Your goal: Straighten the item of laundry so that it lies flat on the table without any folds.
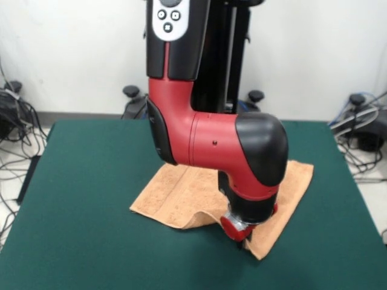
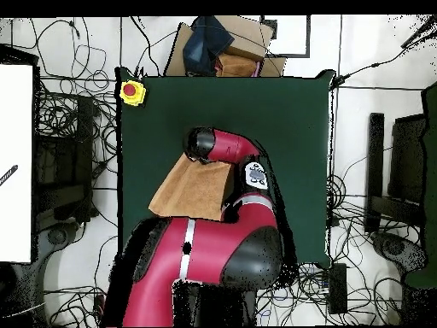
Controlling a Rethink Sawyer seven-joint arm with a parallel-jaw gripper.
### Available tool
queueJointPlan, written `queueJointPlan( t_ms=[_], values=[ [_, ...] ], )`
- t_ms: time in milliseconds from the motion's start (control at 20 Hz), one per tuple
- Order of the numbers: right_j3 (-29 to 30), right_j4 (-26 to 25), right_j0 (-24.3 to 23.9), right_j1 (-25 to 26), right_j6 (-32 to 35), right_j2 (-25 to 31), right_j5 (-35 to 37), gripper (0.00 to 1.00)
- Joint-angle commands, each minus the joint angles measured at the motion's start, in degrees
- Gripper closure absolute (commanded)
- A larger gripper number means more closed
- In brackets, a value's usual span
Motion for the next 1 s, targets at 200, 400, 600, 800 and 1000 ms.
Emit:
queueJointPlan(
  t_ms=[200,400,600,800,1000],
  values=[
    [6.15,1.14,-2.84,-0.29,12.85,8.42,-8.79,1.0],
    [6.94,0.55,-3.58,-0.49,12.43,9.47,-10.11,1.0],
    [6.06,0.38,-3.56,0.04,12.24,9.57,-9.86,1.0],
    [5.07,0.45,-3.34,0.63,12.1,9.53,-9.38,1.0],
    [5.62,0.42,-4.07,0.34,11.92,10.82,-11.03,1.0]
  ],
)
